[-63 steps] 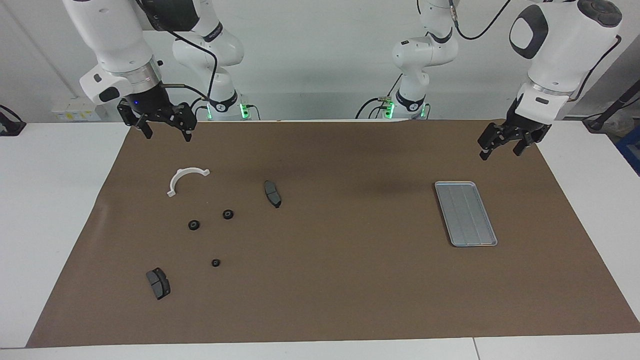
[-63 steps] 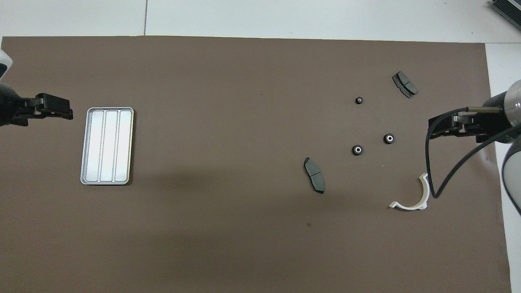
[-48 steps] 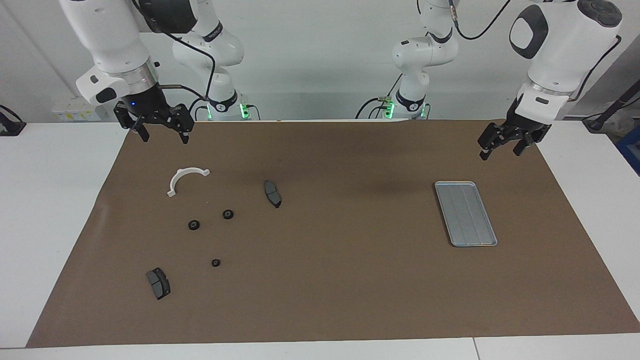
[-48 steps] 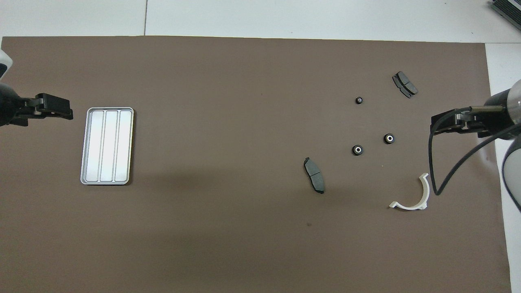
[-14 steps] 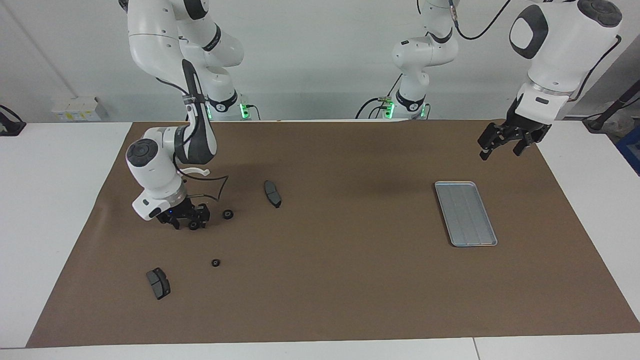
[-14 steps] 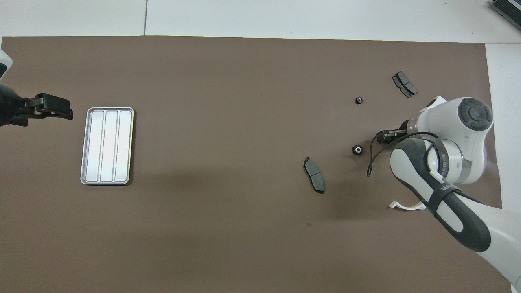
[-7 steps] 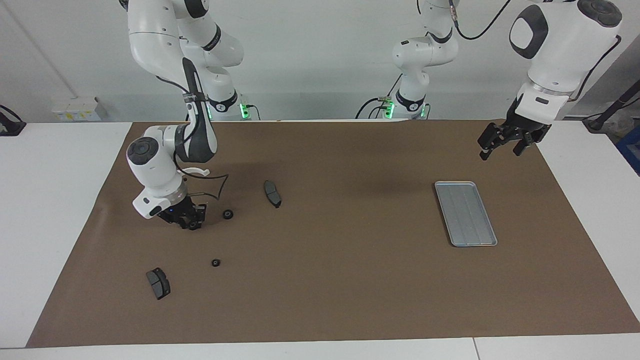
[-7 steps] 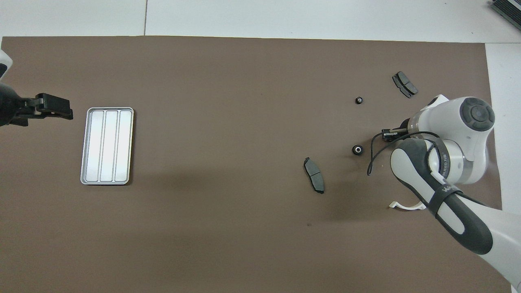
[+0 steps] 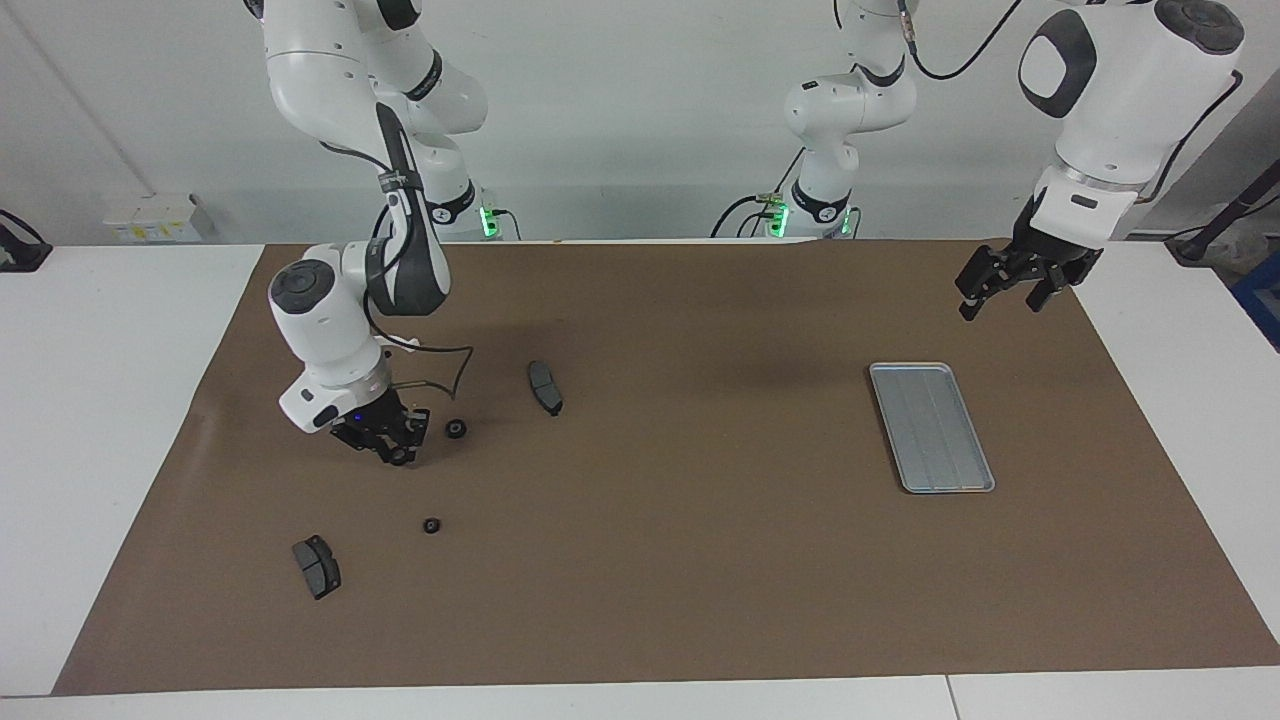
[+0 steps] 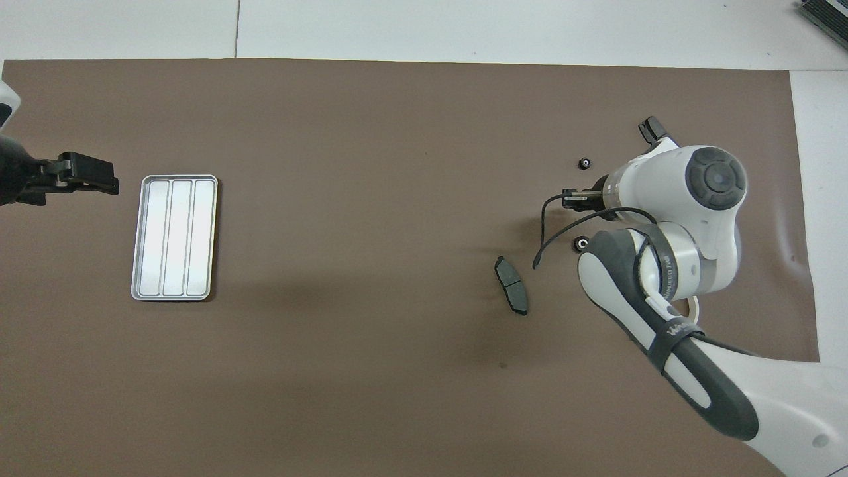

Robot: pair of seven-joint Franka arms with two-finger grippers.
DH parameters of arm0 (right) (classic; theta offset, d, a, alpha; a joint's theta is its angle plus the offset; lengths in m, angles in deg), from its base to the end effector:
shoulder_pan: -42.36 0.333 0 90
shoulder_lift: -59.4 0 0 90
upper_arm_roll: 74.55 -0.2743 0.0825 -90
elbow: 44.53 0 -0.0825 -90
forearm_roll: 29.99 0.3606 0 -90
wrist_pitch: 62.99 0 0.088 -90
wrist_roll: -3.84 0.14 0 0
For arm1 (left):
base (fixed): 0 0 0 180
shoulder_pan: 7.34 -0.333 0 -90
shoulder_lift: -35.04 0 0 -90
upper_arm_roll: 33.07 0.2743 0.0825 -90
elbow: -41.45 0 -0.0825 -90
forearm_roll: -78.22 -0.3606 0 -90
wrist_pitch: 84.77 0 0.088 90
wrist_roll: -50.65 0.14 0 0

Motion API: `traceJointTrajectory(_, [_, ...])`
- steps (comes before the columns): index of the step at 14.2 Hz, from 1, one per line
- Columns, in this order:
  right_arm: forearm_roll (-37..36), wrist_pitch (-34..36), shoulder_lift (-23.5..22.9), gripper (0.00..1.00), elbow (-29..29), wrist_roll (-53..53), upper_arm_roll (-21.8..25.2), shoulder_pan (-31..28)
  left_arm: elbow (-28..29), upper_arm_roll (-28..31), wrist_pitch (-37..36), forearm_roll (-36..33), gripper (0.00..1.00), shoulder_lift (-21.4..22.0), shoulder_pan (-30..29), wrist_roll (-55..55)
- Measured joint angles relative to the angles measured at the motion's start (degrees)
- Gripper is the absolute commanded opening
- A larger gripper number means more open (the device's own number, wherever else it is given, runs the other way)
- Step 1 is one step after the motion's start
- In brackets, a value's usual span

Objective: Pick bearing gear from pile to tray
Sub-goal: 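Carry the gear with the right gripper to mid-table and release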

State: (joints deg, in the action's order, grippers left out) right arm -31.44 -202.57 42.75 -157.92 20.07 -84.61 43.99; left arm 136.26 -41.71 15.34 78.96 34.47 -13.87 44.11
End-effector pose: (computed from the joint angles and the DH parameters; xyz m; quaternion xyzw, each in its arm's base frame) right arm 0.5851 0.1186 0.2824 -0.9956 0.0363 -0.0792 0.0358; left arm 0.5508 -0.0216 0.5226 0.9983 0.0395 0.0407 0.0102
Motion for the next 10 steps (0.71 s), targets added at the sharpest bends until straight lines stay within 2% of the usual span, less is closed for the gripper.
traceJointTrajectory(3, [-0.8, 0.3, -0.3, 0.0, 2.0, 9.6, 0.0, 6.4, 0.0, 0.0, 0.0, 0.0, 1.0, 0.0, 0.0, 0.0])
traceJointTrajectory(5, [-4.0, 2.4, -2.0, 0.0, 5.5, 17.8, 0.0, 10.4, 0.0, 0.0, 0.0, 0.0, 1.0, 0.0, 0.0, 0.0])
traceJointTrajectory(7, [-7.5, 5.3, -5.2, 0.0, 10.6, 25.2, 0.0, 14.0, 0.0, 0.0, 0.0, 0.0, 1.0, 0.0, 0.0, 0.0])
traceJointTrajectory(10, [-8.9, 8.5, -11.9, 0.0, 19.2, 33.2, 0.0, 19.5, 0.0, 0.0, 0.0, 0.0, 1.0, 0.0, 0.0, 0.0])
